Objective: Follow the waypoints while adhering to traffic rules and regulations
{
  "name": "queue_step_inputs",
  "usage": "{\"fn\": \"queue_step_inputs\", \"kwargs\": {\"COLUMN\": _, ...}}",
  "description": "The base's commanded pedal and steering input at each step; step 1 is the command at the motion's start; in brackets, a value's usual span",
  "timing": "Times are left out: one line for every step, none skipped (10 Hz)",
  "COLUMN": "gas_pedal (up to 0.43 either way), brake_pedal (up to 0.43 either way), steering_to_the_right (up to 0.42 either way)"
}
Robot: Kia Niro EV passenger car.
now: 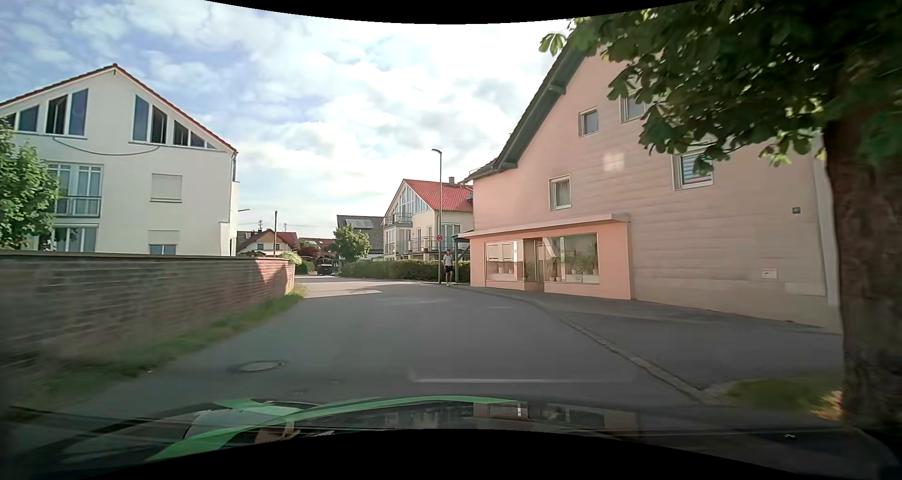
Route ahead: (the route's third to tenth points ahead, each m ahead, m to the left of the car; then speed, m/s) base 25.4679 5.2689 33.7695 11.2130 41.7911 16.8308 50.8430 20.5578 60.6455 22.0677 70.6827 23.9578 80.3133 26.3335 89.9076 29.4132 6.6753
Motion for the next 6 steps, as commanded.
{"fn": "queue_step_inputs", "kwargs": {"gas_pedal": 0.150, "brake_pedal": 0.000, "steering_to_the_right": -0.039}}
{"fn": "queue_step_inputs", "kwargs": {"gas_pedal": 0.157, "brake_pedal": 0.000, "steering_to_the_right": -0.046}}
{"fn": "queue_step_inputs", "kwargs": {"gas_pedal": 0.177, "brake_pedal": 0.000, "steering_to_the_right": -0.055}}
{"fn": "queue_step_inputs", "kwargs": {"gas_pedal": 0.189, "brake_pedal": 0.000, "steering_to_the_right": -0.060}}
{"fn": "queue_step_inputs", "kwargs": {"gas_pedal": 0.189, "brake_pedal": 0.000, "steering_to_the_right": -0.061}}
{"fn": "queue_step_inputs", "kwargs": {"gas_pedal": 0.189, "brake_pedal": 0.000, "steering_to_the_right": -0.063}}
